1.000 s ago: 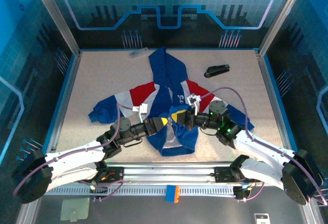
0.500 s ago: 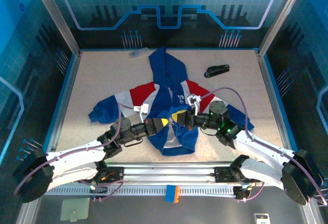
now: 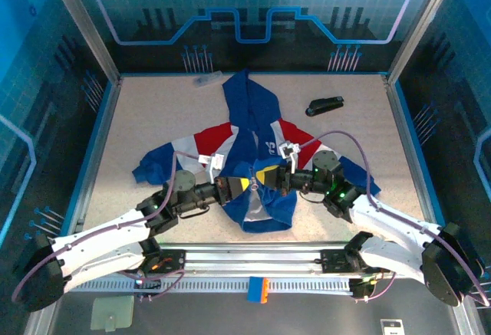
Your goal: Zip up the jacket
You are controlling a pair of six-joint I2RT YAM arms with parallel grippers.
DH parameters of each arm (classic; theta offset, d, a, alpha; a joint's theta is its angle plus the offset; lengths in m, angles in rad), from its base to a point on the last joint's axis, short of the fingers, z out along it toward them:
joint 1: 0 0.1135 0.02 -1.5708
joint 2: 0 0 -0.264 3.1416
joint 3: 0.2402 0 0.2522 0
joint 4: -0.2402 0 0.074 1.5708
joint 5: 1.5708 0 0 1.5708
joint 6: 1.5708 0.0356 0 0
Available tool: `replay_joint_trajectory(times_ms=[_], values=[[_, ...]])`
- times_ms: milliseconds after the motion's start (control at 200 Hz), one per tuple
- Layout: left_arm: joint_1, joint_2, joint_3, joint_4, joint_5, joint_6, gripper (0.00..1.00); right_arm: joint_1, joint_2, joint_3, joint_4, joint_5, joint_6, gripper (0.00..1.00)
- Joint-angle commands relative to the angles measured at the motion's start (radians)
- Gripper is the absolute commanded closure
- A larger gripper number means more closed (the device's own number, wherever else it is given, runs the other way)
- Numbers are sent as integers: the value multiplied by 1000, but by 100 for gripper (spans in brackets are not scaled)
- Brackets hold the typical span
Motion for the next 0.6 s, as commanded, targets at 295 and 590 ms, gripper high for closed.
replay_joint_trajectory(times_ms=[295, 590], values=[[-21, 41, 120, -326, 74, 124, 100, -1, 63, 15, 28, 10, -7, 100], [-6, 67, 180, -482, 74, 111, 100, -1, 143, 32, 48, -49, -31, 100]])
